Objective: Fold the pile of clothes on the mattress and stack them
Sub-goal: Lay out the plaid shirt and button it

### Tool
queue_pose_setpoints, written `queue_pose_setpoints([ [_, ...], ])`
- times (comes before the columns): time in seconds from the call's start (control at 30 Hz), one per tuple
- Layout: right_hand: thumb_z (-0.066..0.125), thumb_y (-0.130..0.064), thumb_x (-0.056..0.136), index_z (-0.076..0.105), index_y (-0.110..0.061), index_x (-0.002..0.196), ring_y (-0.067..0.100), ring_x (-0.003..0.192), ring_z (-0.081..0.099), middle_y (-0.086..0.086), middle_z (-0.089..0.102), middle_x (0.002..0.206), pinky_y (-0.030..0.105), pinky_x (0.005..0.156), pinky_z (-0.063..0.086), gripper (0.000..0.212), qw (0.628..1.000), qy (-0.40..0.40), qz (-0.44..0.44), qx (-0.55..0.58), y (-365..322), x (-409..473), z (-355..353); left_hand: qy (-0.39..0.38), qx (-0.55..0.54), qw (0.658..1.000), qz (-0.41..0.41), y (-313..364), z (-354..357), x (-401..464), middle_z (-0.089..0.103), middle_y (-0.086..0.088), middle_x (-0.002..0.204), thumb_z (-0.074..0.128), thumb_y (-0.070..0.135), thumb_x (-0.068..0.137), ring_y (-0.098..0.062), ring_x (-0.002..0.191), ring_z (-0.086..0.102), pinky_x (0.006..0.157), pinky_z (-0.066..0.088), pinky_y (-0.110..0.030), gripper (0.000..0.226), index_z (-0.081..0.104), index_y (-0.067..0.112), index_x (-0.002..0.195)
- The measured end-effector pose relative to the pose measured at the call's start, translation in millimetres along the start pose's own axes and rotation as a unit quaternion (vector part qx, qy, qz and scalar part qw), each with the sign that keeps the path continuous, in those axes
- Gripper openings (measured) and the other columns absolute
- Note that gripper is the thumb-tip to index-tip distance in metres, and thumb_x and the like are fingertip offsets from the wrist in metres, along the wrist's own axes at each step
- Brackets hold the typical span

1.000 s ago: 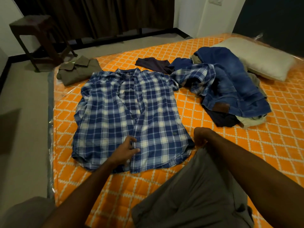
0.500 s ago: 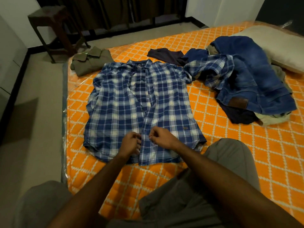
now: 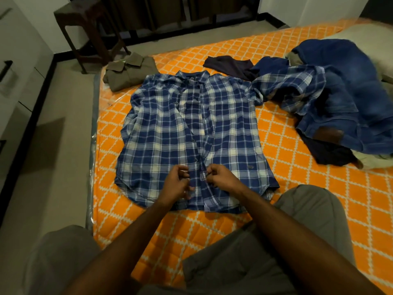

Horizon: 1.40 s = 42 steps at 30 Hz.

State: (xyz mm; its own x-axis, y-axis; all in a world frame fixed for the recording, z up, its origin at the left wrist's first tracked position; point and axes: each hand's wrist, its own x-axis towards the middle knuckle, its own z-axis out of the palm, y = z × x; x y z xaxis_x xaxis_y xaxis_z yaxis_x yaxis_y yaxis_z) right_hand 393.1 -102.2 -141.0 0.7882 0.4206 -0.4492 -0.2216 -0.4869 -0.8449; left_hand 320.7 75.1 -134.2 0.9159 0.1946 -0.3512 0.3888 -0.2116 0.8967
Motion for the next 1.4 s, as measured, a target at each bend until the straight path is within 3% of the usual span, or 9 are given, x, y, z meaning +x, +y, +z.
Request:
queue_pose_setpoints([
  [0.2, 0.052, 0.014, 0.093, 0.056, -0.011, 0.104, 0.008, 0.069, 0.057, 0.003, 0.052, 0.084, 0.023, 0.054, 0.046, 0.028, 0.985, -0.024, 0.07, 0.158, -0.5, -1.1, -22.1, 0.007, 0.144, 0.989, 0.041, -0.8, 4.5, 12.7, 0.062, -0.013, 0.095, 0.064, 0.006, 0.095, -0.023, 0.064, 0.07, 0.049, 0.058, -0.038, 0.02, 0.054, 0.007, 0.113],
  [0.43, 0.057, 0.012, 0.091, 0.055, -0.014, 0.125, 0.013, 0.082, 0.06, 0.005, 0.054, 0.103, 0.023, 0.056, 0.053, 0.043, 0.983, -0.049, 0.079, 0.155, -1.6, -2.3, -28.5, -0.01, 0.257, 0.963, 0.082, 0.3, 7.4, 24.5, 0.061, 0.0, 0.09, 0.073, 0.025, 0.09, -0.014, 0.073, 0.063, 0.063, 0.057, -0.035, 0.028, 0.053, 0.02, 0.109],
  [0.57, 0.057, 0.01, 0.091, 0.057, -0.014, 0.121, 0.01, 0.072, 0.057, 0.003, 0.057, 0.095, 0.021, 0.053, 0.051, 0.038, 0.982, -0.04, 0.08, 0.168, -3.2, -2.6, -29.7, -0.115, 0.428, 0.88, 0.172, -1.2, 8.1, 1.0, 0.051, 0.007, 0.097, 0.073, 0.046, 0.083, -0.01, 0.078, 0.052, 0.062, 0.048, -0.029, 0.038, 0.048, 0.026, 0.102],
  [0.67, 0.06, 0.005, 0.092, 0.057, -0.014, 0.123, 0.011, 0.073, 0.056, 0.002, 0.059, 0.096, 0.021, 0.054, 0.052, 0.036, 0.981, -0.036, 0.08, 0.174, -3.8, -5.0, -30.9, -0.121, 0.521, 0.808, 0.246, -6.5, 6.0, -9.9, 0.046, 0.011, 0.096, 0.068, 0.057, 0.082, -0.01, 0.08, 0.048, 0.061, 0.044, -0.028, 0.043, 0.043, 0.029, 0.103],
  [0.9, 0.062, 0.001, 0.094, 0.054, -0.014, 0.128, 0.01, 0.075, 0.06, 0.0, 0.06, 0.092, 0.024, 0.059, 0.053, 0.039, 0.981, -0.034, 0.062, 0.182, -7.6, -11.6, -29.5, -0.147, 0.64, 0.693, 0.298, -0.1, 3.0, -14.1, 0.054, -0.003, 0.112, 0.054, 0.041, 0.096, -0.022, 0.088, 0.058, 0.067, 0.053, -0.038, 0.039, 0.04, 0.019, 0.124],
  [1.07, 0.062, 0.001, 0.094, 0.053, -0.013, 0.126, 0.007, 0.072, 0.065, 0.002, 0.06, 0.096, 0.023, 0.057, 0.055, 0.036, 0.981, -0.036, 0.05, 0.185, -10.7, -16.7, -26.9, -0.096, 0.654, 0.693, 0.288, 2.2, -0.3, -20.6, 0.058, -0.005, 0.115, 0.049, 0.019, 0.096, -0.024, 0.09, 0.06, 0.071, 0.046, -0.036, 0.034, 0.043, 0.015, 0.13],
  [1.2, 0.063, 0.001, 0.094, 0.049, -0.011, 0.132, 0.01, 0.077, 0.066, 0.004, 0.058, 0.102, 0.026, 0.06, 0.057, 0.043, 0.981, -0.032, 0.044, 0.184, -12.0, -20.9, -25.1, -0.098, 0.621, 0.709, 0.32, 1.5, -5.0, -25.0, 0.056, -0.002, 0.085, 0.058, 0.013, 0.088, -0.015, 0.063, 0.041, 0.057, 0.033, -0.031, 0.017, 0.054, 0.015, 0.104],
  [1.27, 0.063, 0.001, 0.094, 0.052, -0.015, 0.125, 0.008, 0.071, 0.068, 0.003, 0.059, 0.099, 0.027, 0.059, 0.057, 0.036, 0.979, -0.033, 0.038, 0.197, -12.9, -22.0, -25.4, -0.125, 0.599, 0.711, 0.347, 5.0, -9.7, -27.5, 0.046, 0.003, 0.071, 0.065, 0.011, 0.082, -0.012, 0.055, 0.032, 0.051, 0.025, -0.029, 0.017, 0.051, 0.018, 0.088],
  [1.4, 0.066, 0.001, 0.093, 0.055, -0.014, 0.119, 0.005, 0.064, 0.068, -0.001, 0.058, 0.087, 0.029, 0.057, 0.058, 0.032, 0.975, -0.032, 0.022, 0.22, -16.3, -20.1, -20.4, -0.199, 0.599, 0.684, 0.366, -3.6, -20.3, -31.4, 0.041, 0.007, 0.077, 0.052, 0.014, 0.097, -0.01, 0.059, 0.035, 0.054, 0.023, -0.026, 0.008, 0.051, 0.018, 0.091],
])
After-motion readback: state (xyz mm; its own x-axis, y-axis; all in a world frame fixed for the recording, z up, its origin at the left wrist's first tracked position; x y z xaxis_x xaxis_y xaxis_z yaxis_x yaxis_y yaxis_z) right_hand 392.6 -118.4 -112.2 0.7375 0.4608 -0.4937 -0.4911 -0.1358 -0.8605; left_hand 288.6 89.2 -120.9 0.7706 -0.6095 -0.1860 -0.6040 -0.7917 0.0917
